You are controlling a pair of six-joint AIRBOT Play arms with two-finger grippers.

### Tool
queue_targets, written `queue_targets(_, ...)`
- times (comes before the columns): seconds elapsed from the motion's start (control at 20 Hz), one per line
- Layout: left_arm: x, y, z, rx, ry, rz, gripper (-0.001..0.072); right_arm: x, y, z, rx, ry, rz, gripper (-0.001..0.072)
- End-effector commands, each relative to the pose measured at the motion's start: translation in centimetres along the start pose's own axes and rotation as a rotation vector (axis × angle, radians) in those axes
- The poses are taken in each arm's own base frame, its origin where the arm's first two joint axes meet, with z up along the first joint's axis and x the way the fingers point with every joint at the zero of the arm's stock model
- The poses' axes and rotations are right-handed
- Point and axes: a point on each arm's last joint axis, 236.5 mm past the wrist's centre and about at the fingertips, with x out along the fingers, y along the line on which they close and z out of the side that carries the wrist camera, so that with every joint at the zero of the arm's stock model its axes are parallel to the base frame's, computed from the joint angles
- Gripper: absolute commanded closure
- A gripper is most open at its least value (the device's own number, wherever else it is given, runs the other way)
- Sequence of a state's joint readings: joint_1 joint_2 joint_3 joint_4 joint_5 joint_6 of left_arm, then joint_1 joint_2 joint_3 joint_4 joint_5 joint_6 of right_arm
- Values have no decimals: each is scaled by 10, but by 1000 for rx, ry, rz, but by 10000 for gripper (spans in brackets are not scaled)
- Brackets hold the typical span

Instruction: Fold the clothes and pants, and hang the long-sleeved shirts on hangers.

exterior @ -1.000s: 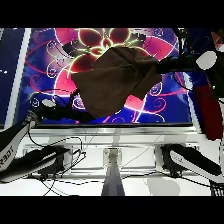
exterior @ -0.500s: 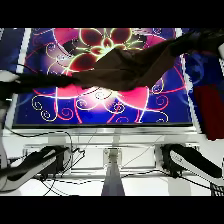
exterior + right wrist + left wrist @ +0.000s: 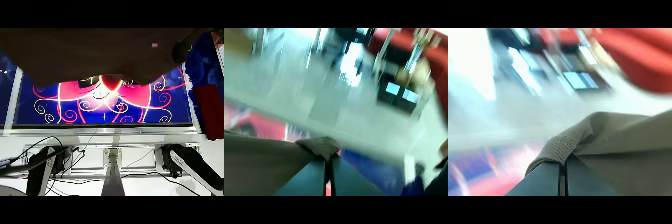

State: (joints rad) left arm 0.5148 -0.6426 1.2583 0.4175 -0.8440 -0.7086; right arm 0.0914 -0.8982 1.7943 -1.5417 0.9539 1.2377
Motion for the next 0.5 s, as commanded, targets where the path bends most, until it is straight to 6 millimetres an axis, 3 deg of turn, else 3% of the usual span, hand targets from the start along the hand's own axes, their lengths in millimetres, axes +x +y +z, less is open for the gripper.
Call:
queue_targets(0.0, -40, 0, 64, 80, -202, 139, 693, -56, -11, 38, 5, -116, -36, 701)
queue_targets(0.15, -49, -10, 72, 98, -224, 135, 694, -82, -7, 42, 14, -133, -21, 701)
queue_targets(0.3, -39, -2, 62, 31, -198, 126, 694, -79, -4, 38, 36, -112, -7, 701)
queue_targets(0.4, -15, 9, 23, -53, -64, 84, 695, -49, 2, 17, 71, -33, 16, 702)
queue_targets(0.45, 0, 15, -11, -128, 50, 50, 695, -24, 9, -4, 76, 42, 40, 702)
